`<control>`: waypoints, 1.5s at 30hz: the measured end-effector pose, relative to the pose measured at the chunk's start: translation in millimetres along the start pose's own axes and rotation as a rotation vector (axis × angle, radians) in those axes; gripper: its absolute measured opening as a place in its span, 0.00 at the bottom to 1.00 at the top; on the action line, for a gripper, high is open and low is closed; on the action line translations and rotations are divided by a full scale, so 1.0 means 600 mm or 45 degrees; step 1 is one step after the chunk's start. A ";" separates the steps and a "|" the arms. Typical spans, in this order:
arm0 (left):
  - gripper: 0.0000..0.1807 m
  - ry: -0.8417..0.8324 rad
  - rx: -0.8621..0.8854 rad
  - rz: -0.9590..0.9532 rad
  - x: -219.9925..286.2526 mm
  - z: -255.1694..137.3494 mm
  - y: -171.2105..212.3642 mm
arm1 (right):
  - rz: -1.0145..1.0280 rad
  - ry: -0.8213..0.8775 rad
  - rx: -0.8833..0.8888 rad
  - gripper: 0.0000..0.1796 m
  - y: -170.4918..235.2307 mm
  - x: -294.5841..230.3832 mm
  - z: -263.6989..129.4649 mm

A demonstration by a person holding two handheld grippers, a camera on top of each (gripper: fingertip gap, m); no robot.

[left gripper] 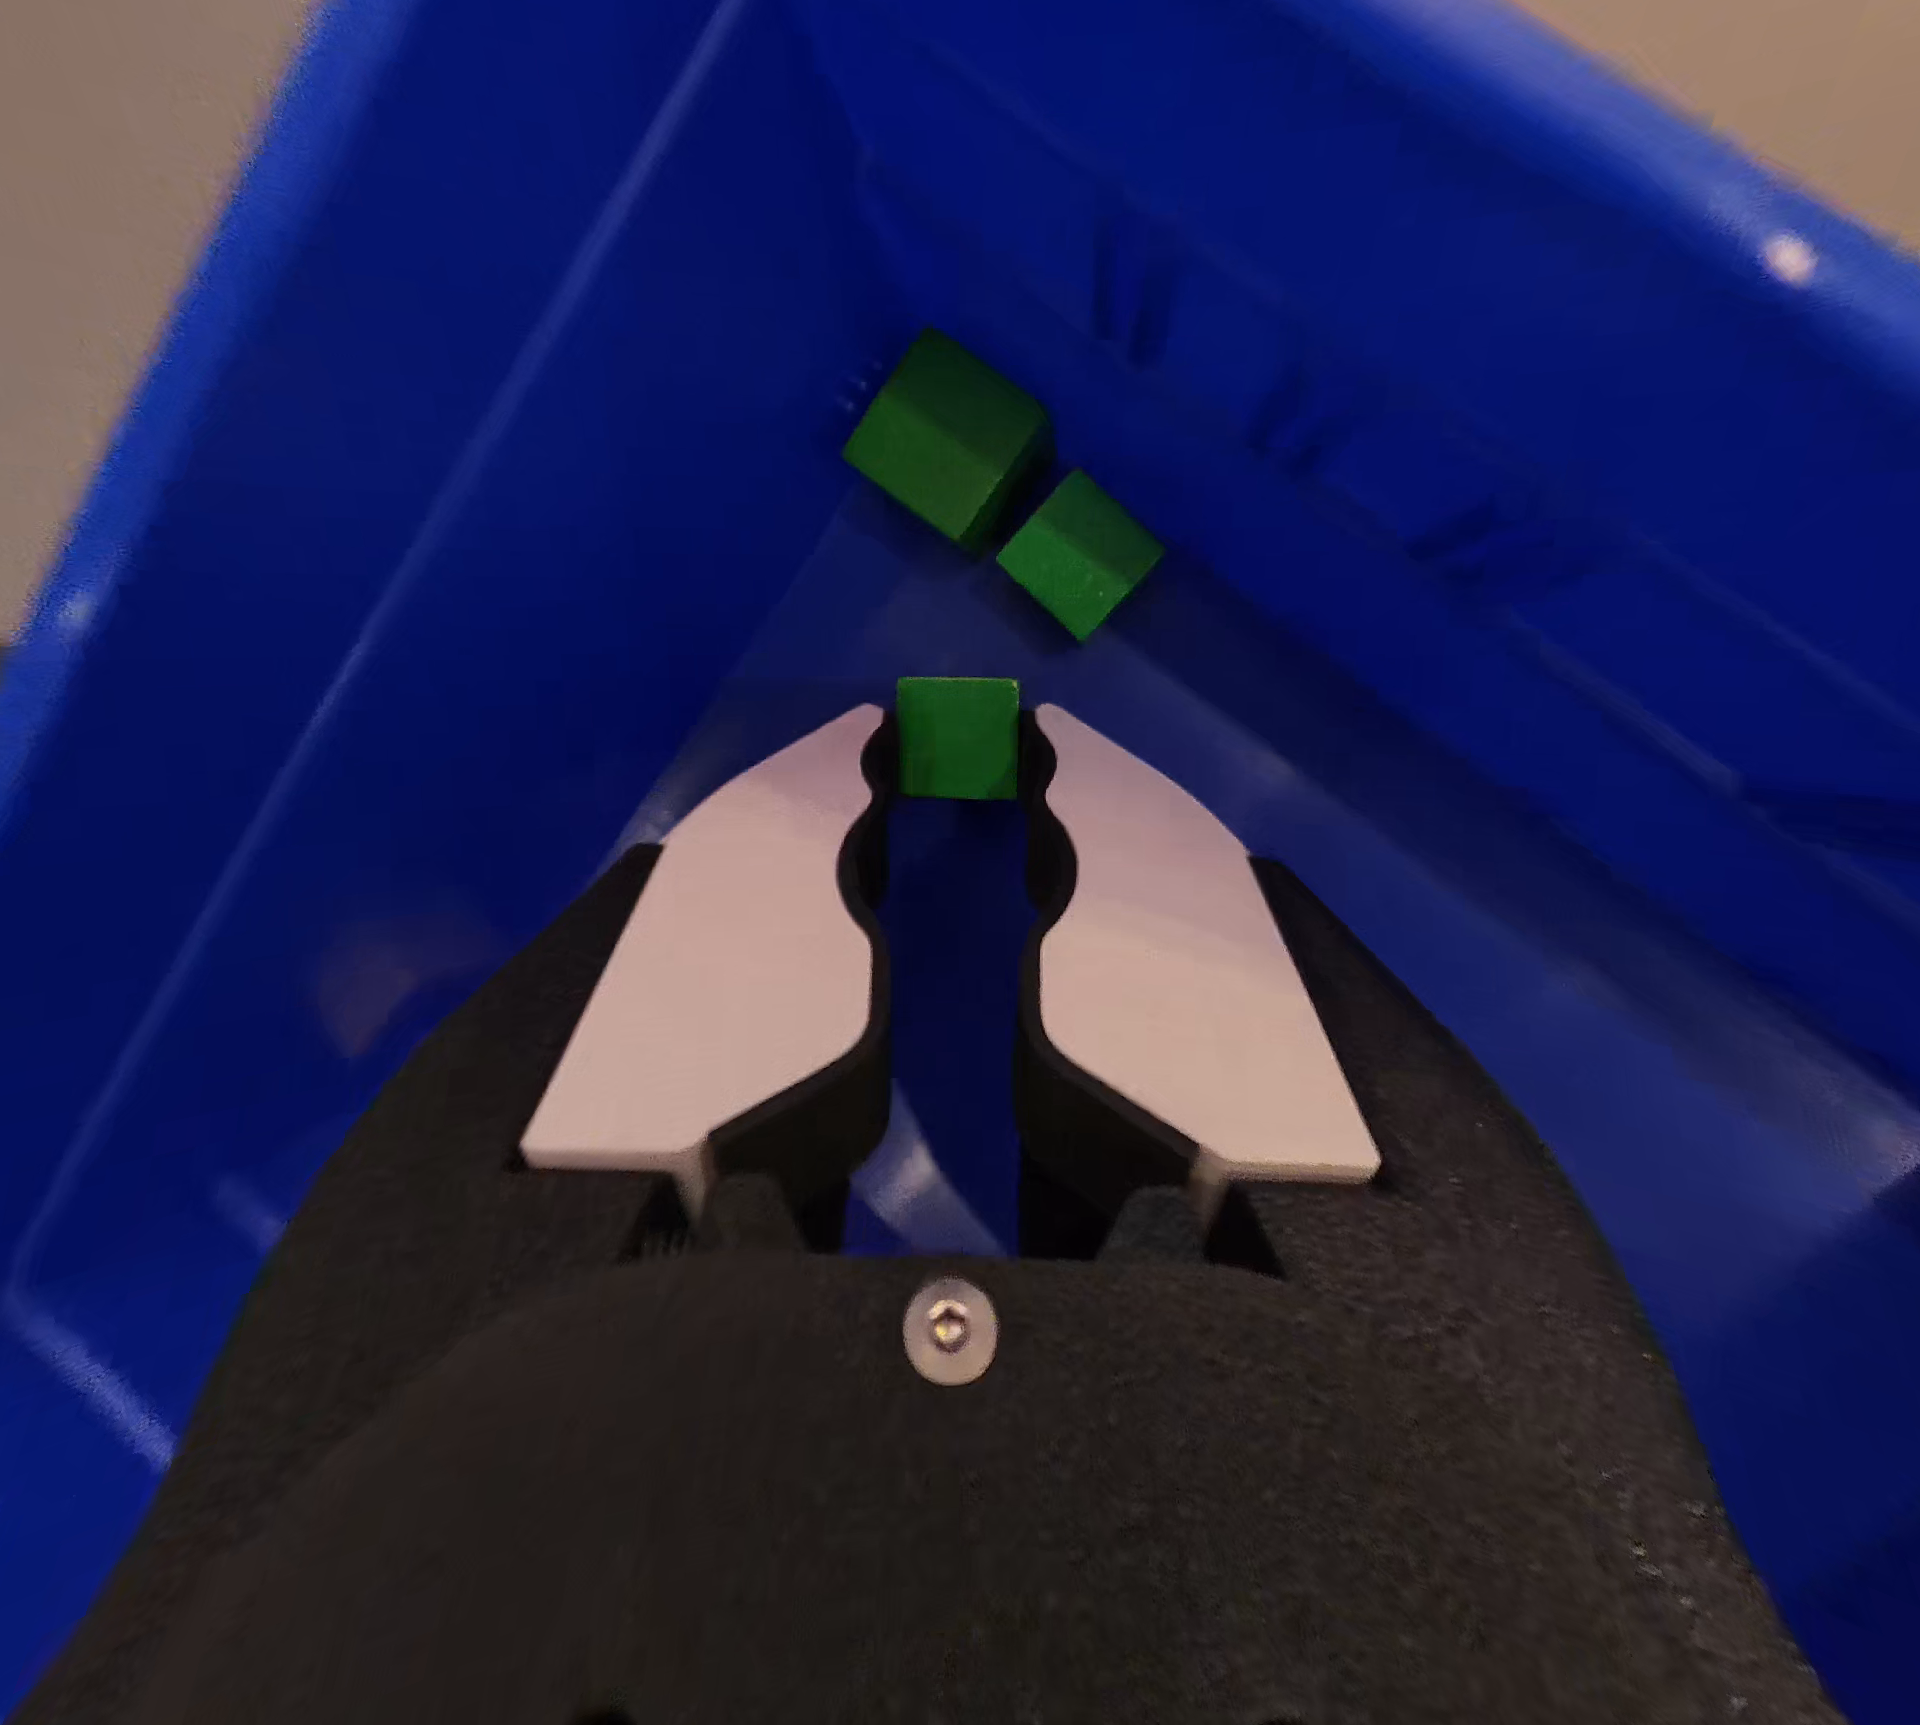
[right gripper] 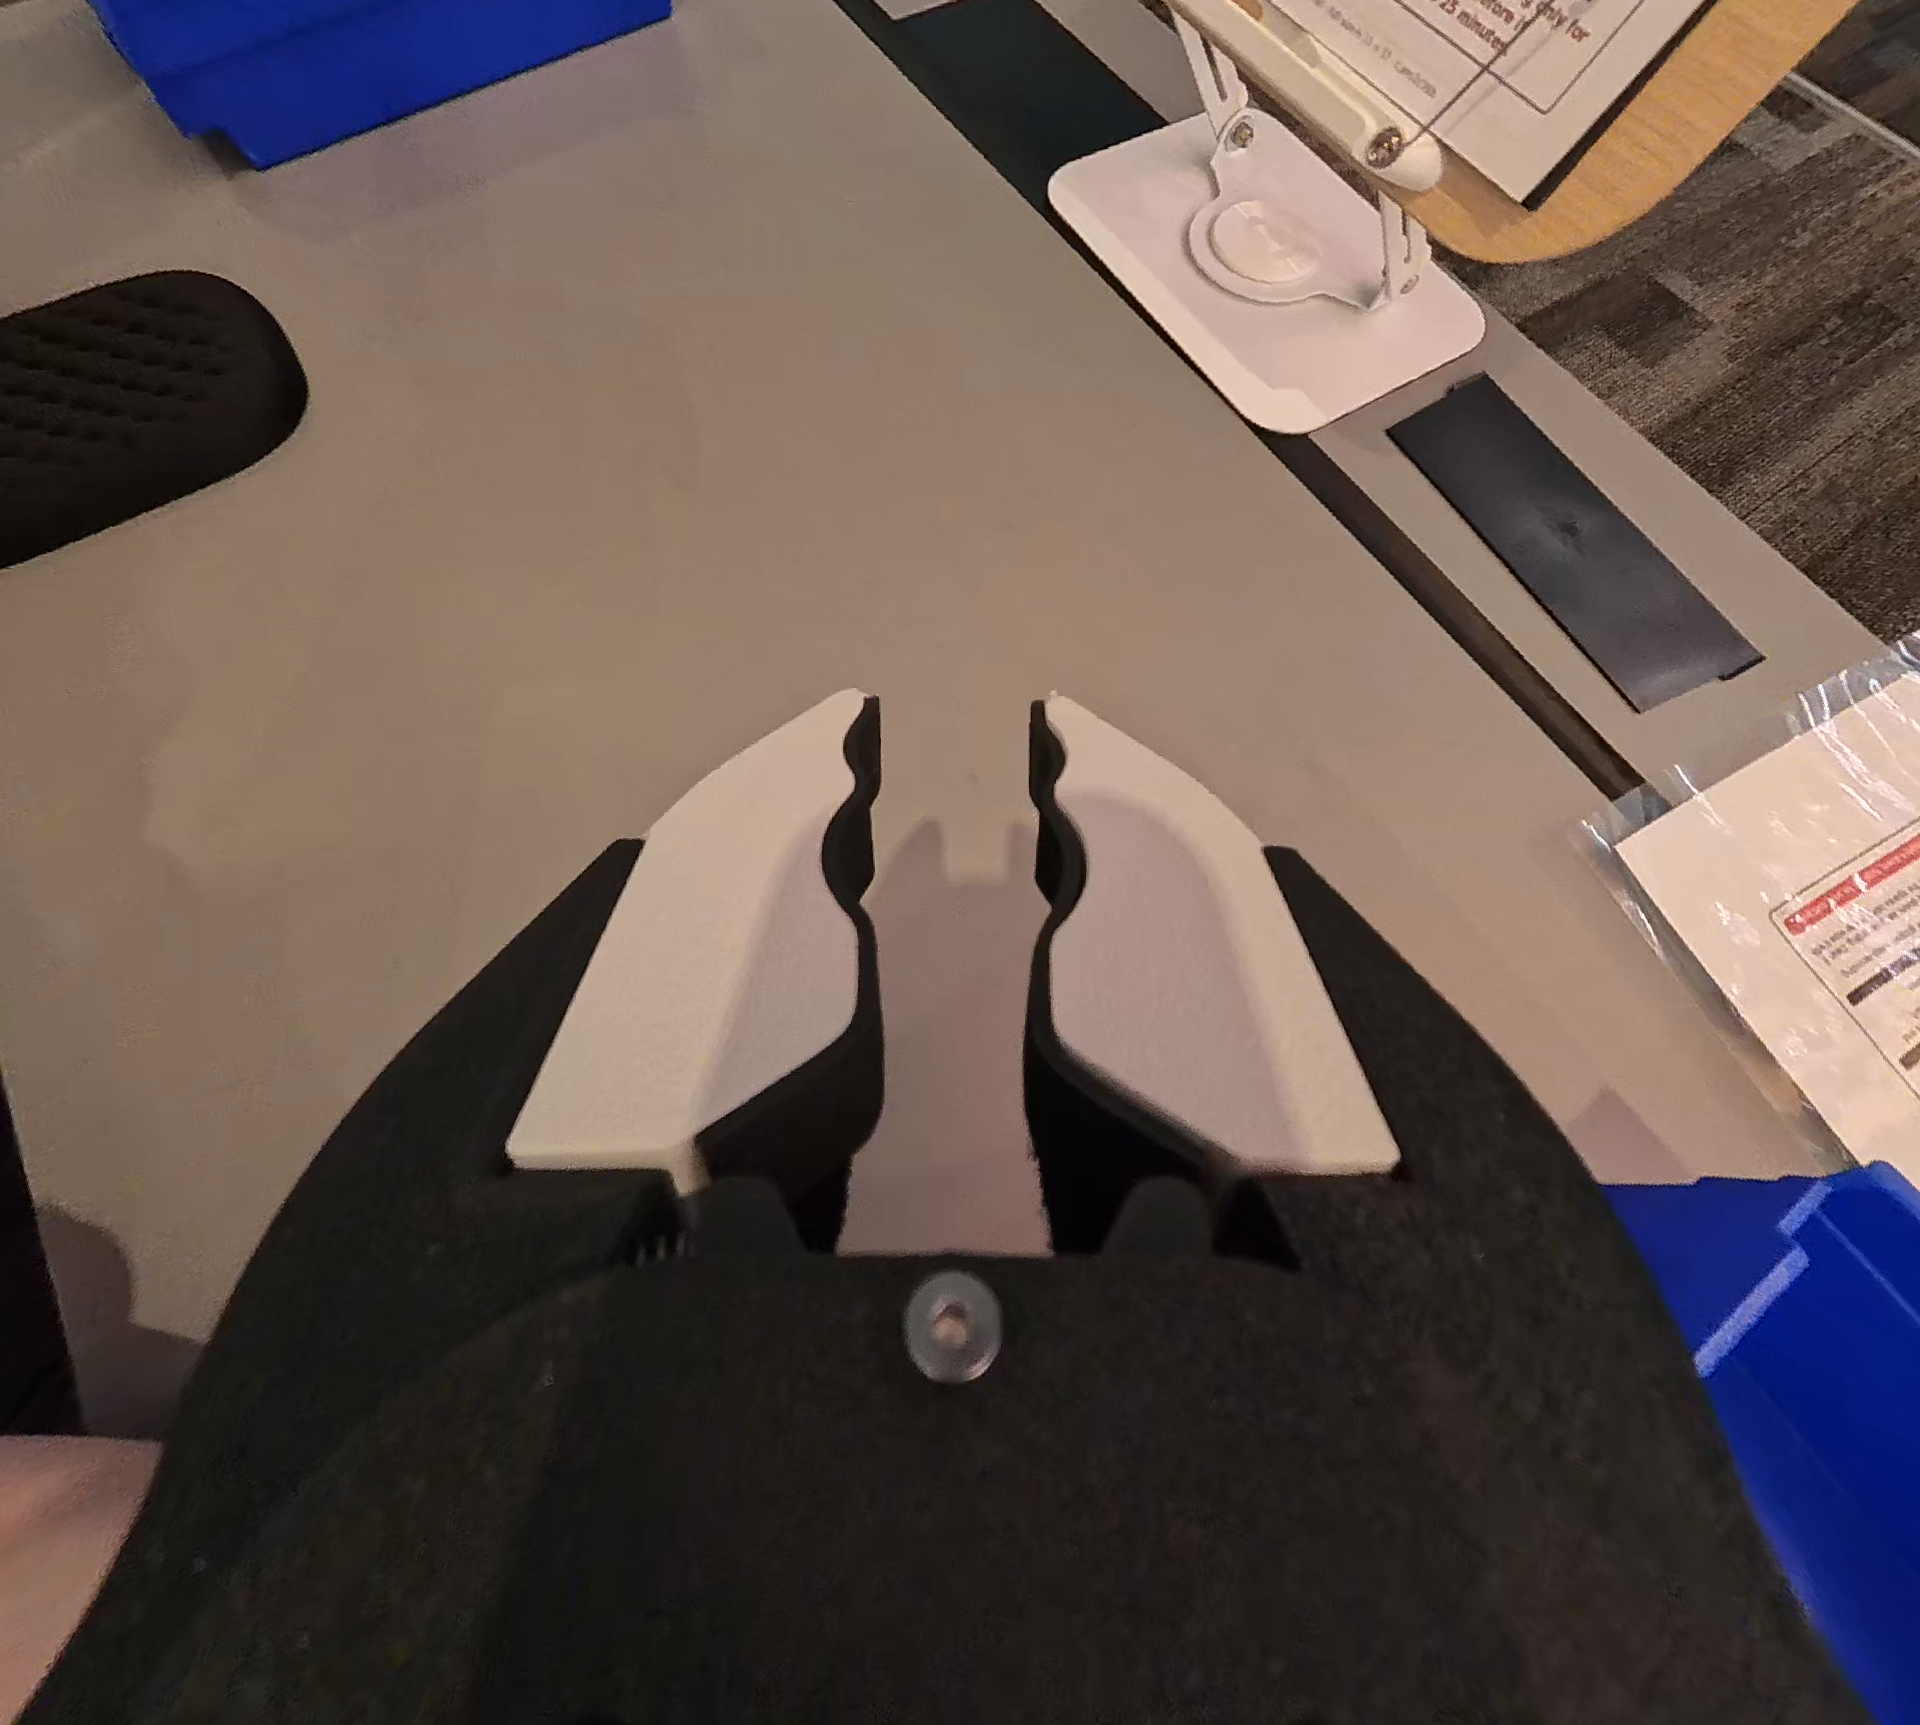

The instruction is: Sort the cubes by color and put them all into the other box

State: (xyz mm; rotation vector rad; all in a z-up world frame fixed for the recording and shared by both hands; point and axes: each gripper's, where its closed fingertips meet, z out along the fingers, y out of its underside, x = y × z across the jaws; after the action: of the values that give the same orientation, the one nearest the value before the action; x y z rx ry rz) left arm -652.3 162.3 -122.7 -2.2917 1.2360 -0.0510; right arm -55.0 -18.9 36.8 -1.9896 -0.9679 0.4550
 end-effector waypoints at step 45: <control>0.12 -0.251 1.304 0.562 0.586 -0.165 -0.637 | 0.402 -0.097 0.332 0.28 -0.158 -0.090 0.168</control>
State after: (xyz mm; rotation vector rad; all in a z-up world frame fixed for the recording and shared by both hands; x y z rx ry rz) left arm -182.6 11.4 67.0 -1.1060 1.1882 -0.2317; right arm -195.6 25.2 55.3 -1.8993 -0.6031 0.7942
